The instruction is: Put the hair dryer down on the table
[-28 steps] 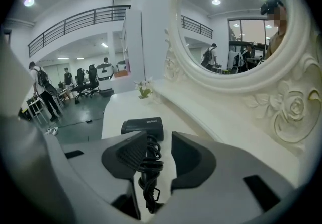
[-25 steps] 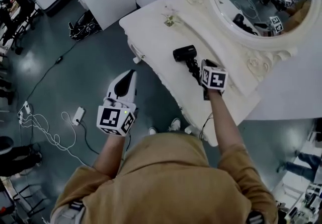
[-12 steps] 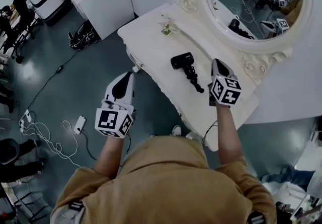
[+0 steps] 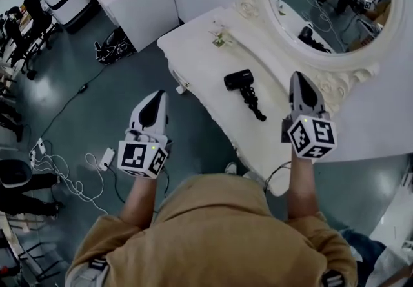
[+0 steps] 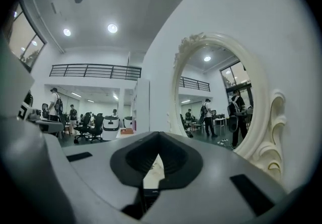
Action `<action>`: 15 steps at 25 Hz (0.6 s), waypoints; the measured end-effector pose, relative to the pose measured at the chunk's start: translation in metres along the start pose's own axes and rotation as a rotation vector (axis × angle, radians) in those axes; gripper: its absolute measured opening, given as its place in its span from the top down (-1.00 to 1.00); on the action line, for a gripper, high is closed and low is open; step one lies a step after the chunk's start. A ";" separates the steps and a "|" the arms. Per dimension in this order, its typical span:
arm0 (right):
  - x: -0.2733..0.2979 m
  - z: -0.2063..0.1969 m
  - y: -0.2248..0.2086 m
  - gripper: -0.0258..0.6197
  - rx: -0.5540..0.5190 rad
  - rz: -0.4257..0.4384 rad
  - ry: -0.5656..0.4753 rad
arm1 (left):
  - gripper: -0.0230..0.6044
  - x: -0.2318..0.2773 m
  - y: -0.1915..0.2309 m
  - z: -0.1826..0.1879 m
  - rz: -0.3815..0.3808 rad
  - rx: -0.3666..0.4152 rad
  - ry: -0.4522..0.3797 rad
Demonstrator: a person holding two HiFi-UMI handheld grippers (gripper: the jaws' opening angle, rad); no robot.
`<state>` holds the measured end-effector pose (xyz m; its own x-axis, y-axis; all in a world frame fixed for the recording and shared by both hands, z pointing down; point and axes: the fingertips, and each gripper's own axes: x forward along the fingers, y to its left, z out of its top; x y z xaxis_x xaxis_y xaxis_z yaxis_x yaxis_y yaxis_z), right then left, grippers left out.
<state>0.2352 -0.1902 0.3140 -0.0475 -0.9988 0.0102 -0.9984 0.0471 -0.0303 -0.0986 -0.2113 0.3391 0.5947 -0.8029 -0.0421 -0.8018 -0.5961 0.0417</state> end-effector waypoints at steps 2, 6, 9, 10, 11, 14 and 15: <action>-0.012 0.012 0.000 0.91 -0.016 -0.001 -0.025 | 0.91 -0.006 0.002 0.004 0.015 -0.006 -0.004; -0.036 0.028 -0.004 0.91 -0.054 -0.010 -0.065 | 0.91 -0.018 0.006 0.013 0.037 0.002 -0.022; -0.052 0.039 -0.008 0.91 -0.061 -0.025 -0.088 | 0.91 -0.027 0.011 0.021 0.061 0.013 -0.040; -0.057 0.042 -0.009 0.91 -0.068 -0.033 -0.095 | 0.91 -0.029 0.013 0.023 0.068 0.016 -0.044; -0.062 0.044 -0.010 0.91 -0.075 -0.041 -0.101 | 0.91 -0.031 0.015 0.025 0.075 0.019 -0.047; -0.074 0.049 -0.012 0.91 -0.058 -0.054 -0.111 | 0.91 -0.036 0.019 0.031 0.088 0.025 -0.054; -0.077 0.050 -0.014 0.91 -0.045 -0.059 -0.114 | 0.91 -0.037 0.019 0.033 0.090 0.026 -0.058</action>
<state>0.2541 -0.1144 0.2638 0.0121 -0.9946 -0.1032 -0.9998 -0.0134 0.0119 -0.1378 -0.1923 0.3085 0.5160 -0.8511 -0.0972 -0.8538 -0.5202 0.0221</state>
